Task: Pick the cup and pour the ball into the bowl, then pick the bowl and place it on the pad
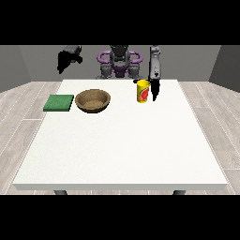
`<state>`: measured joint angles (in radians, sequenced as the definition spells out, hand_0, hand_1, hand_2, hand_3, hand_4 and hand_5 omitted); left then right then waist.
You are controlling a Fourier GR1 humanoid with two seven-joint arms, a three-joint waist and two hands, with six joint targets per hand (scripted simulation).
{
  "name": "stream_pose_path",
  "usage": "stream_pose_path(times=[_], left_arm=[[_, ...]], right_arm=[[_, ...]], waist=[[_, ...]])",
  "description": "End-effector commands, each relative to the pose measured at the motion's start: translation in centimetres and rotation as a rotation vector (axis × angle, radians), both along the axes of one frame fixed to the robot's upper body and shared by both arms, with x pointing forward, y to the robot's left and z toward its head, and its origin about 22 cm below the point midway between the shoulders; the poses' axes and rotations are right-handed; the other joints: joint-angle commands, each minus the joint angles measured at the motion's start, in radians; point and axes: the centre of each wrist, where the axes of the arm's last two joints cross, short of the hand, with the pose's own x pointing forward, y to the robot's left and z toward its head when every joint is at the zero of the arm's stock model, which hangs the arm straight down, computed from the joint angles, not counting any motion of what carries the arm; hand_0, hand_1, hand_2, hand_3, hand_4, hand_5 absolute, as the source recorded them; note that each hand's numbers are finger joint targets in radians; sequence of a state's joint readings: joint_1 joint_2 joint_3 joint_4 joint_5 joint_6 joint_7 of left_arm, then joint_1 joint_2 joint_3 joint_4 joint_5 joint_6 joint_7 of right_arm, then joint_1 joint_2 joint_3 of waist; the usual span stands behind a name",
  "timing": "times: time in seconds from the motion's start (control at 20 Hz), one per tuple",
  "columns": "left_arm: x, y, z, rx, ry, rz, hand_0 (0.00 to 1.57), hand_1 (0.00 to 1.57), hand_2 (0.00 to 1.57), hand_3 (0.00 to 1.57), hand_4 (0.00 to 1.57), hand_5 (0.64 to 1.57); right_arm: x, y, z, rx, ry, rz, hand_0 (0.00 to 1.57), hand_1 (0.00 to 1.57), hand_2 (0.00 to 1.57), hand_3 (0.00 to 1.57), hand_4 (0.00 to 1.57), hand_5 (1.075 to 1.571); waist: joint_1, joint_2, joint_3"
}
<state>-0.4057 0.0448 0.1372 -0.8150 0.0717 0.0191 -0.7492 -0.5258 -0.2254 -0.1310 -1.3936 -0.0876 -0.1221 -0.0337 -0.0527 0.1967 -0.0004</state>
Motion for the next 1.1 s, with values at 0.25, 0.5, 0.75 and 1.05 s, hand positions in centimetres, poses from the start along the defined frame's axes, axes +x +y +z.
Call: stream_pose_path(times=[0.25, 0.5, 0.75, 1.05], left_arm=[[1.3, 0.4, -1.1, 0.018, -0.049, 0.05, 0.0, 0.0, 0.0, 0.0, 0.0, 1.531], [-2.8, 1.0, -4.7, 0.2, -0.063, 0.077, 1.29, 1.29, 1.57, 1.57, 1.25, 1.236], [-2.0, -0.9, -4.6, 0.199, -0.052, 0.065, 1.32, 1.32, 1.57, 1.57, 1.29, 1.21], [0.4, -3.1, -2.0, 0.248, -0.047, 0.025, 1.35, 1.35, 1.57, 1.57, 1.31, 1.172]], right_arm=[[0.4, -0.2, 1.2, -0.008, -0.047, 0.003, 0.0, 0.0, 0.33, 0.49, 0.62, 1.568], [-0.6, -2.8, -0.3, -0.018, 0.011, 0.003, 0.0, 0.0, 0.39, 0.67, 0.59, 1.57], [-0.2, -5.6, 0.1, -0.016, 0.023, -0.035, 0.0, 0.0, 0.38, 0.66, 0.58, 1.57], [-0.1, -6.7, -2.4, 0.005, 0.086, -0.098, 0.0, 0.0, 0.39, 0.66, 0.58, 1.569]], waist=[[-0.033, 0.047, -0.0002], [-0.047, -0.001, -0.0001], [-0.02, -0.011, -0.0001], [0.032, -0.092, 0.0006]])
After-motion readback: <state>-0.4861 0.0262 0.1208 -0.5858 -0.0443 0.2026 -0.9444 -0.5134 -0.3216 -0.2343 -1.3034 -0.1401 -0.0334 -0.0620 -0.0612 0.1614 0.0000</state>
